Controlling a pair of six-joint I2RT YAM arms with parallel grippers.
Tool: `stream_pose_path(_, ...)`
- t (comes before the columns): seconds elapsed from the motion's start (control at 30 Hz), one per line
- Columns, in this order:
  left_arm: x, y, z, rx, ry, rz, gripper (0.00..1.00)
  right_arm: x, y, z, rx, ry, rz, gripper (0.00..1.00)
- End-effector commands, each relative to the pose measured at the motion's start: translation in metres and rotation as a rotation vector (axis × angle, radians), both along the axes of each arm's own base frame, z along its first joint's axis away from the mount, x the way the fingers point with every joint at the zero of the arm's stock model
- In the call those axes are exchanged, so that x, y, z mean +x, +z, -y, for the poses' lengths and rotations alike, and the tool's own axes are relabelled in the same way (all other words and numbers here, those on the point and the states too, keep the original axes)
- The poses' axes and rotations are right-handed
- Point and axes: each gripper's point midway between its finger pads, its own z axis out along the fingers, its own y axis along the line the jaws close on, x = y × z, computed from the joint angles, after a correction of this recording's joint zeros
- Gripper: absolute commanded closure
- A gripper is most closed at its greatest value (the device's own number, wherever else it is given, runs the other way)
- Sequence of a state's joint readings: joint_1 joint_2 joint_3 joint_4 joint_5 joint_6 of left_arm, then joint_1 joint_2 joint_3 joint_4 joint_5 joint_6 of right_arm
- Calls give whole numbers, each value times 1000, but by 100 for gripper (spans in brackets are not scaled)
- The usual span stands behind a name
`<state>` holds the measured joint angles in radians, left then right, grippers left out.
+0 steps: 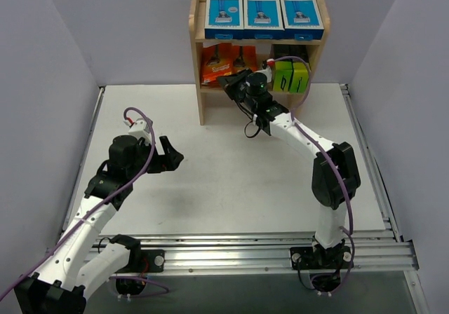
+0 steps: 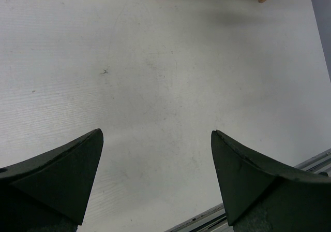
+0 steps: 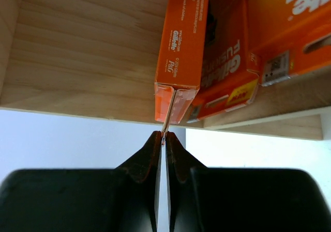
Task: Place and organize the shaving razors onto the shelf
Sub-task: Place the shaving razor onto shelf
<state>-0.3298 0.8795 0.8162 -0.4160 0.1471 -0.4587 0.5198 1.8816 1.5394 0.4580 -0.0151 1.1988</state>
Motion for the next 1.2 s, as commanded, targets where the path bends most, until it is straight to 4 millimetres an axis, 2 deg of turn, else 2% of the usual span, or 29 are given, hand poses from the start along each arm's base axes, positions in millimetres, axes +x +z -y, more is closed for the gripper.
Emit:
stream_pose_path(0.0, 4, 24, 2, -19, -12, 64, 6, 7, 34, -7, 67, 35, 84, 100)
stream_pose_path(0.7, 4, 25, 2, -23, -14, 67, 6, 17, 14, -21, 87, 77, 55, 100)
stream_pose_path(1.17, 3, 26, 3, -28, -19, 70, 6, 19, 5, -19, 104, 83, 43, 100)
